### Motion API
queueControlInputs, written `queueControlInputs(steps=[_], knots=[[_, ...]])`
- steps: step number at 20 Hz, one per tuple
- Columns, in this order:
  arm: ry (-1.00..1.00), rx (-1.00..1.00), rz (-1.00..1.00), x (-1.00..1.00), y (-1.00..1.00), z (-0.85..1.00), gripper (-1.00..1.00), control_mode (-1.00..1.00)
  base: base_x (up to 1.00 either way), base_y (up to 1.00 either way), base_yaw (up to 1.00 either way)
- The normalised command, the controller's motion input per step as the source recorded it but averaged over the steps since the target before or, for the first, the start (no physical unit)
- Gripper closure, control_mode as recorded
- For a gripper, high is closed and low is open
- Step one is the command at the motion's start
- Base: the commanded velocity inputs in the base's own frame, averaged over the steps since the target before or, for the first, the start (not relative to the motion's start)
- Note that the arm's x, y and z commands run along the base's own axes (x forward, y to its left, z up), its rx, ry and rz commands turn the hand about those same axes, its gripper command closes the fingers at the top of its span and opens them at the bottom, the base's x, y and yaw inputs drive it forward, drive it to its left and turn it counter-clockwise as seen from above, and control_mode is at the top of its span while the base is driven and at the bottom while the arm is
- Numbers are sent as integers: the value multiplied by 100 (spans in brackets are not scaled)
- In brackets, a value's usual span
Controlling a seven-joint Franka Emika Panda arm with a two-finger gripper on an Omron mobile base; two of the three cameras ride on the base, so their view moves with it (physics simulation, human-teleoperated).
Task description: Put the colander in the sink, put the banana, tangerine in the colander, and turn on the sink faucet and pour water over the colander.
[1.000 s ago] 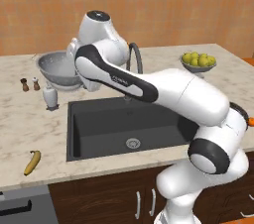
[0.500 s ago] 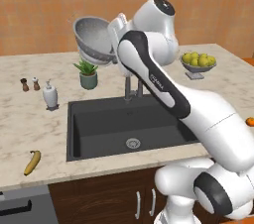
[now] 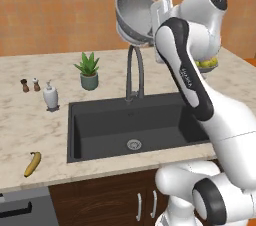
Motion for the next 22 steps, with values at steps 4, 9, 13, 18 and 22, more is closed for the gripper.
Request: queueControlInputs(steps=[4, 9, 13, 18, 22], knots=[[0, 0, -16, -4, -100, 6, 100, -100, 0, 0, 0], [0, 0, -14, -6, -100, 0, 100, -100, 0, 0, 0], [4, 0, -9, -3, -100, -2, 100, -100, 0, 0, 0], [15, 0, -1, 0, -86, -37, 100, -100, 0, 0, 0], [16, 0, 1, -1, -71, -62, 100, -100, 0, 0, 0]])
